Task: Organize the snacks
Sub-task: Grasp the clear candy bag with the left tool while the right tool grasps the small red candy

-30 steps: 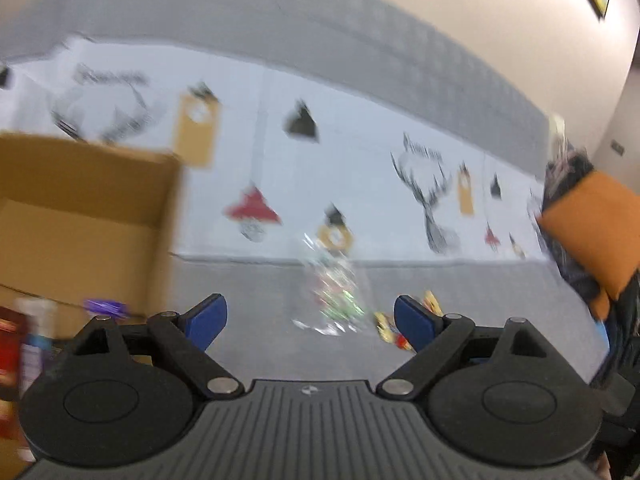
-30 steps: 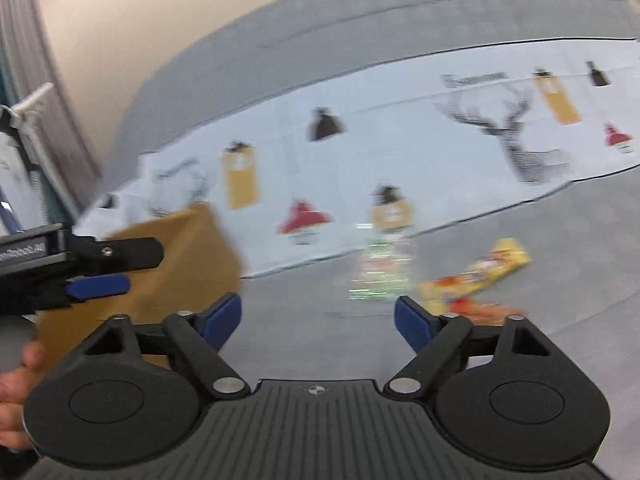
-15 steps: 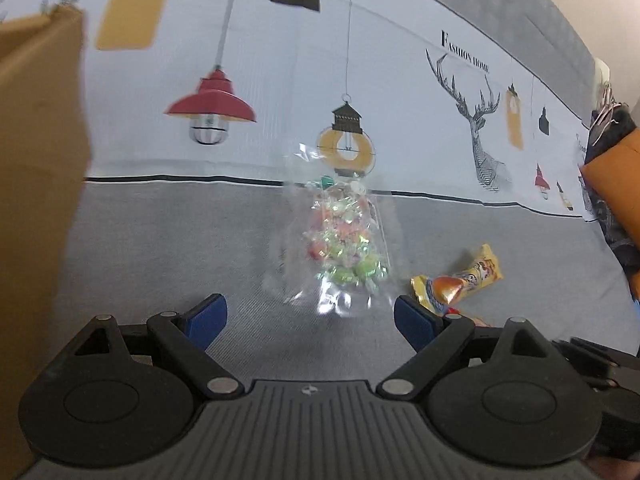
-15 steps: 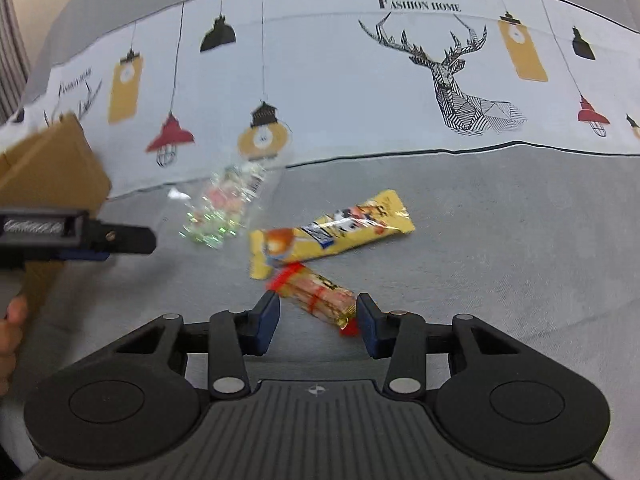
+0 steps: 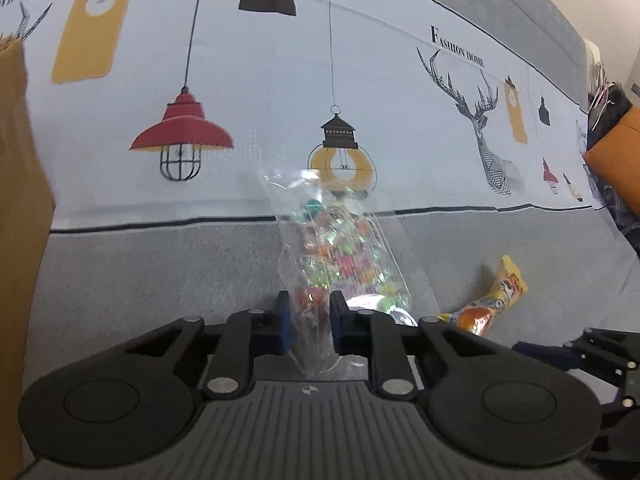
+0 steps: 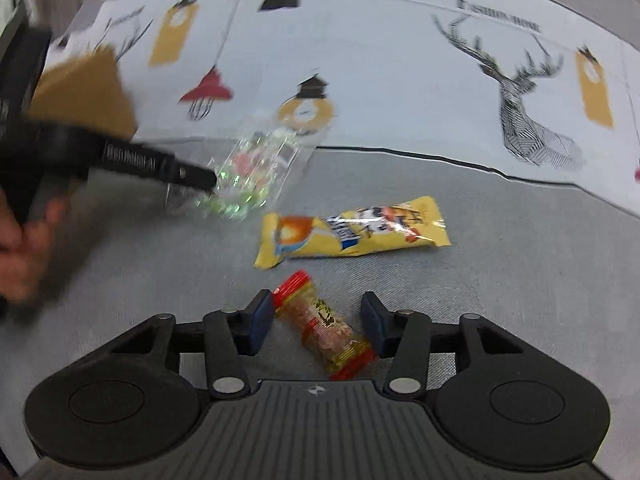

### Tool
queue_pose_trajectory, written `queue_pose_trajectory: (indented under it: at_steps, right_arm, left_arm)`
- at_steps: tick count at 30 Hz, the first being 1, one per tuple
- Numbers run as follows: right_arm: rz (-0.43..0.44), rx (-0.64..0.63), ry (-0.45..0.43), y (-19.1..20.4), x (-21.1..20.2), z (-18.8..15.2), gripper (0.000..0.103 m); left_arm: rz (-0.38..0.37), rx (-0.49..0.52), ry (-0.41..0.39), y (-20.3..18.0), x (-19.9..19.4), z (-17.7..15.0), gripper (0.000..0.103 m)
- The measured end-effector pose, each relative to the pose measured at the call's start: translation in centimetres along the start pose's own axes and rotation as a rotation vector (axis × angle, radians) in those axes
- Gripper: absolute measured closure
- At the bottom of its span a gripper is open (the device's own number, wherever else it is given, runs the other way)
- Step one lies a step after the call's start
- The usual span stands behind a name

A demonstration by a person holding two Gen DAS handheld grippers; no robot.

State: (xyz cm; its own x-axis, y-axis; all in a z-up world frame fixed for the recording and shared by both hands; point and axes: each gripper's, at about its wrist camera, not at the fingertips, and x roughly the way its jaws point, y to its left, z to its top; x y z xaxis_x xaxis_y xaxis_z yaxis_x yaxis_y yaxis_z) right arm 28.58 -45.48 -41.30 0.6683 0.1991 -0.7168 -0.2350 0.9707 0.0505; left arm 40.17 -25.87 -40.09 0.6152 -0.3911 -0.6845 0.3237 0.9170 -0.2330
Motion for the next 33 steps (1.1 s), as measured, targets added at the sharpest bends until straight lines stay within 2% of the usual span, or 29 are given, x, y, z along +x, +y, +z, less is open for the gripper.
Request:
queue_pose_trajectory:
  at_steps: [1,2,3,4,7,9,11,14,16,20,23,24,26,27,30,33]
  right_arm:
    - [-0.004,-0.006,0.001,0.1,-0.1,0.0,0.052]
    - [-0.003,0.007,0.006,0.0,-0.1,0.0,0.057]
    - [-0.007,0.018,0.011,-0.1,-0.3,0.1,0.074]
    - [-0.025,0.021,0.016,-0.1,-0.4,0.1,0.083]
    - [-0.014,0.035,0.034,0.2,-1.1,0.1,0.085]
    - [-0.067,0.036,0.035,0.8,-1.5,0.0,0.085]
    - [-0.067,0.088,0.012,1.1,-2.5,0.1,0.085]
    - [-0.013,0.165,-0.044,1.9,-4.8,0.6,0.085]
    - [0.046,0.171,-0.082,3.0,-6.3,1.0,0.085]
    - [0.046,0.152,-0.1,5.6,-7.7,1.1,0.085]
    - [0.049,0.184,-0.089,6.7,-8.3,0.6,0.085]
    - [0.052,0.188,-0.094,7.0,-8.6,0.4,0.085]
    - [0.058,0.19,-0.1,7.6,-9.3,-0.3,0.085]
    - [0.052,0.182,-0.094,8.0,-9.4,-0.6,0.085]
    - [0.031,0.151,-0.064,8.4,-8.9,-1.3,0.085]
    - [0.033,0.187,-0.035,7.5,-7.7,-1.8,0.085]
  left_arm:
    - [0.003,0.002,0.005,-0.1,-0.4,-0.1,0.084]
    - [0.003,-0.007,0.017,-0.1,-0.8,-0.1,0.084]
    - [0.002,-0.028,0.034,0.0,-1.2,-0.2,0.085]
    - [0.003,-0.046,0.043,0.0,-1.7,-0.2,0.086]
    - [0.02,-0.013,0.043,-0.6,-4.0,-0.6,0.086]
    - [0.006,0.006,0.042,-0.9,-5.9,-0.9,0.088]
    - [-0.003,0.032,0.03,-1.2,-8.1,-1.1,0.089]
    - [0.009,0.065,0.009,-1.6,-11.0,-1.6,0.092]
    - [0.013,0.077,0.007,-1.7,-12.2,-2.1,0.094]
    - [0.004,0.063,0.031,-1.2,-14.3,-3.6,0.096]
    - [0.04,0.107,-0.005,-1.4,-16.0,-4.1,0.097]
    - [0.078,0.158,-0.04,-1.8,-16.8,-4.3,0.1]
    - [0.133,0.242,-0.073,-2.3,-17.3,-4.7,0.1]
    - [0.126,0.252,-0.06,-2.4,-17.2,-4.8,0.1]
    - [0.08,0.195,-0.022,-1.8,-16.2,-5.4,0.1]
    - [0.058,0.177,-0.029,-1.9,-15.6,-5.9,0.095]
